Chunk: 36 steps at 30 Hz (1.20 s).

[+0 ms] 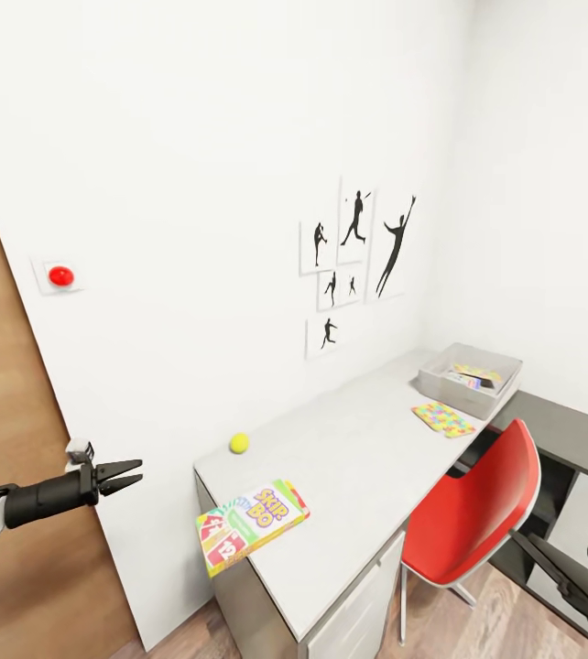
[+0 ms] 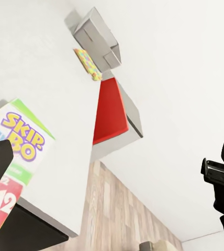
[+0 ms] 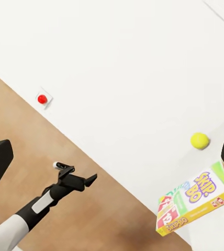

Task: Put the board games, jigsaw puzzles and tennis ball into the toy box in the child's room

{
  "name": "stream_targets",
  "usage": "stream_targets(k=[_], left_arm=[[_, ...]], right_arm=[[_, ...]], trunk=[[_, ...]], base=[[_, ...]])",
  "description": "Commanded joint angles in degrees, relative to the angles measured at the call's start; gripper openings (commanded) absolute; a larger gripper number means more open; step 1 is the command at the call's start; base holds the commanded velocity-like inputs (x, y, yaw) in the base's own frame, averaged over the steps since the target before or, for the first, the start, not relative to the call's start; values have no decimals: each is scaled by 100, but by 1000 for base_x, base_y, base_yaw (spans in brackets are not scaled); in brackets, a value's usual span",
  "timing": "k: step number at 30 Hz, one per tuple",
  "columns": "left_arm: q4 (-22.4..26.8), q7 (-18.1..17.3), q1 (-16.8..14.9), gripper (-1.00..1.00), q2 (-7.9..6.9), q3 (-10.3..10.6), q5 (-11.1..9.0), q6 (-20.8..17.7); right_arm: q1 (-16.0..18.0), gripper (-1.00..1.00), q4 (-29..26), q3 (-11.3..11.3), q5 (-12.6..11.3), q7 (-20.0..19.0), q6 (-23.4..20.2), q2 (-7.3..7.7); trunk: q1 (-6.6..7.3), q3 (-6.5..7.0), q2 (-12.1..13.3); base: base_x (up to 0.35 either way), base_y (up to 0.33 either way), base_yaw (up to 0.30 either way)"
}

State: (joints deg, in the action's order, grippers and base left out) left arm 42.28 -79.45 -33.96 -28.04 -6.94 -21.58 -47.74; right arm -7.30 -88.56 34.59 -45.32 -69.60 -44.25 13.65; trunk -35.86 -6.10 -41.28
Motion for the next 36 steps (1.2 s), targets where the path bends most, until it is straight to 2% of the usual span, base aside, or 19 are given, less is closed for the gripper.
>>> stream_targets(k=[1, 8, 16, 25, 36], left_arm=[[1, -11, -4, 100, 1, 1, -13, -60], [0, -10, -5, 100, 20, 0, -13, -62], [-12, -17, -5, 100, 39, -3, -13, -105], [-22, -14, -5, 100, 36, -11, -13, -341], [-31, -18, -5, 100, 30, -23, -16, -579]], right_arm=[[0, 100, -3, 0, -34, 8, -40, -1], [1, 100, 1, 3, -47, 8, -46, 18], [1, 100, 5, 4, -55, 8, -49, 29], [1, 100, 33, 11, -56, 8, -114, 47], [1, 100, 73, 121, -70, 8, -176, 54]], trunk=[[-24, -27, -49], [-178, -153, -330], [-354, -296, -651], [-551, -458, -1012], [-793, -655, -1453]], base=[[0, 0, 0], [0, 0, -39], [0, 0, -216], [0, 0, -256], [0, 0, -53]])
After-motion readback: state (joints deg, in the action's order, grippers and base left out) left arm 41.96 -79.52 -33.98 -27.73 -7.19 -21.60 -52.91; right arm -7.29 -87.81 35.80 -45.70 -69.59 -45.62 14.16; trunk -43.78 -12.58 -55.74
